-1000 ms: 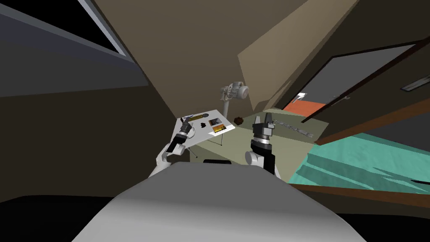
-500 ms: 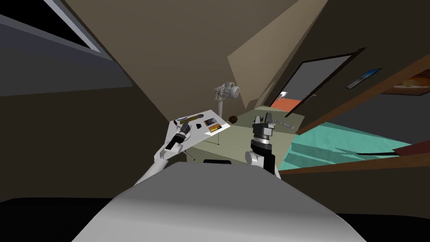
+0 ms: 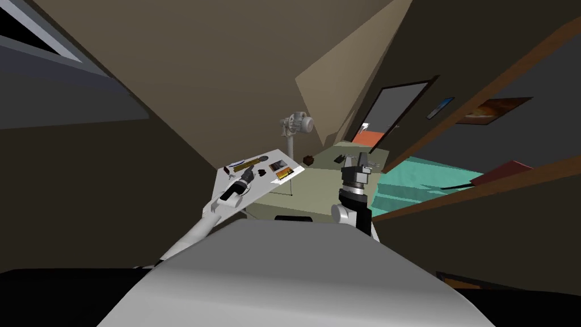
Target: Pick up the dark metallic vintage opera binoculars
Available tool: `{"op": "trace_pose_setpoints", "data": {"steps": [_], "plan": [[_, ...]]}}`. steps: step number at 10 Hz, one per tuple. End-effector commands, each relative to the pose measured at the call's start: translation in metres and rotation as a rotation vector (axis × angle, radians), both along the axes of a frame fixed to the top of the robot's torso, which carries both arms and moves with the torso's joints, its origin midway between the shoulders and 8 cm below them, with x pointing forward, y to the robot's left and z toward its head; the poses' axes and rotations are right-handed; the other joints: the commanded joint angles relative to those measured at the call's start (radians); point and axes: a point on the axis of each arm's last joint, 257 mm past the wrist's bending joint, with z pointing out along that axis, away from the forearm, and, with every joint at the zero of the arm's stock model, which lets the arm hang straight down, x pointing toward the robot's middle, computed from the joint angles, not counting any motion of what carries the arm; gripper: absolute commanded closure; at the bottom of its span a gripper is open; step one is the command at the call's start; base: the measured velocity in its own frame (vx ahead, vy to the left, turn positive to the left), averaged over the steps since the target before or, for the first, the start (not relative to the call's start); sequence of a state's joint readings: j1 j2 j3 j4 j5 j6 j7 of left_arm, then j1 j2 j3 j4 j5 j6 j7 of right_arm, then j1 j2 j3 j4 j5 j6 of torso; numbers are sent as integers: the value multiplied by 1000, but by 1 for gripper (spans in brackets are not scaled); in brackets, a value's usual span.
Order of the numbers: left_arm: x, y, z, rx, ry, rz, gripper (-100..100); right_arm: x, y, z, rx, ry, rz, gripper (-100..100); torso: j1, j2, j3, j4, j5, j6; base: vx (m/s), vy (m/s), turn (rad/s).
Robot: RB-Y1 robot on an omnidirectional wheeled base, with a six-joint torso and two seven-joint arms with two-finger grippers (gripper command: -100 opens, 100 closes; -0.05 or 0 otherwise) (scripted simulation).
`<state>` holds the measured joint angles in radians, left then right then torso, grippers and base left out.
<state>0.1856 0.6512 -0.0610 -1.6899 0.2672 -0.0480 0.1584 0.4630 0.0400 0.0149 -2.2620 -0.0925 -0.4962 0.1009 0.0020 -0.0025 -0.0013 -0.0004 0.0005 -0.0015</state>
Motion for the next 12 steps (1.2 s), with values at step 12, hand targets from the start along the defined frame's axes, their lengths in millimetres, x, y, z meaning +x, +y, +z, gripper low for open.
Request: {"op": "trace_pose_setpoints", "data": {"steps": [12], "plan": [[-43,162,-106,87,418,227,-100,0,0,0,0,0,0,0,-1,-3,-2,-1,0,0,38,-17,-167]]}}
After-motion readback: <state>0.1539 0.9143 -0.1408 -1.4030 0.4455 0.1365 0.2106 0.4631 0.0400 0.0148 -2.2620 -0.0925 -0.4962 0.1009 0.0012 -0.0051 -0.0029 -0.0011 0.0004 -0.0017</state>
